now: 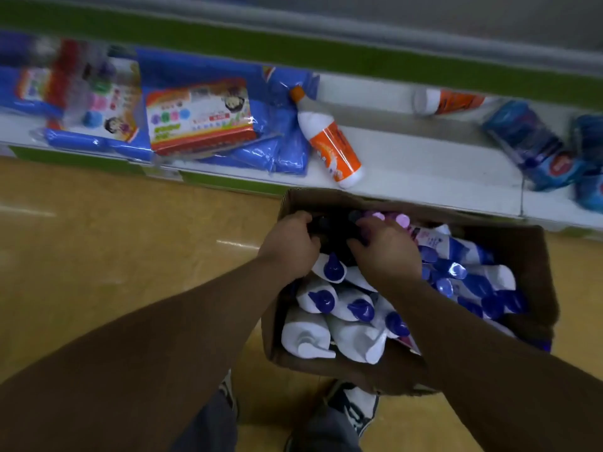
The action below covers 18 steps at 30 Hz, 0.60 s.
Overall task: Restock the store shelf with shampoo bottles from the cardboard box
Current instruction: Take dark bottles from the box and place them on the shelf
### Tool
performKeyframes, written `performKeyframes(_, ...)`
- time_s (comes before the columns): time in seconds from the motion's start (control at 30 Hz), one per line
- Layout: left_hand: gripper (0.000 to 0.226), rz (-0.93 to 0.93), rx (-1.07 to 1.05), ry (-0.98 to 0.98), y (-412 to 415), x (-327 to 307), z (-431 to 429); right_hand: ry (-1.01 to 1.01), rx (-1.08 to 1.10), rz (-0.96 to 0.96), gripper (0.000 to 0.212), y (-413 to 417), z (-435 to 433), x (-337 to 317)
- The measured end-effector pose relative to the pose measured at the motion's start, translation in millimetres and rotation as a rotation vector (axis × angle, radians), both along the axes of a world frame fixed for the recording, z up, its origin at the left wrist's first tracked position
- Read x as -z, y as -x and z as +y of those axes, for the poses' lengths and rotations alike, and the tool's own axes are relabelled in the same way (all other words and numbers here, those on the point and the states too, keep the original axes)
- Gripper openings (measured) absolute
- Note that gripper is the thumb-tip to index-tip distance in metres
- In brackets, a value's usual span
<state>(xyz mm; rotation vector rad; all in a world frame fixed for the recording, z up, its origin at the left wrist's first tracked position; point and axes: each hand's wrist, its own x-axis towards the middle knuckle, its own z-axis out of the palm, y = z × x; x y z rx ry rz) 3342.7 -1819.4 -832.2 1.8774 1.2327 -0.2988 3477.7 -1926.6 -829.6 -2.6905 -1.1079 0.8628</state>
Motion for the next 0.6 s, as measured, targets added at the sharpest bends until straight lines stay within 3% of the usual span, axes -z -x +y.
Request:
performKeyframes(0.2, 0.059, 0.104, -0.021, 0.068, -23.8, 50.1, 7.6, 0.073, -0.182, -0.005, 0.044, -1.9, 37.2, 38.1)
performKeyframes(0.4, 0.05, 0.098, 0.005, 0.047, -29.5, 88.4, 6.6, 0.165, -0.329, -0.22, 0.022, 1.8, 47.7, 70.2)
performKeyframes(0.6, 0.04, 0.028, -0.003, -0.034, -26.9, 80.3, 5.9, 0.072, -0.347, -0.162, 0.028, -5.7, 45.4, 66.0)
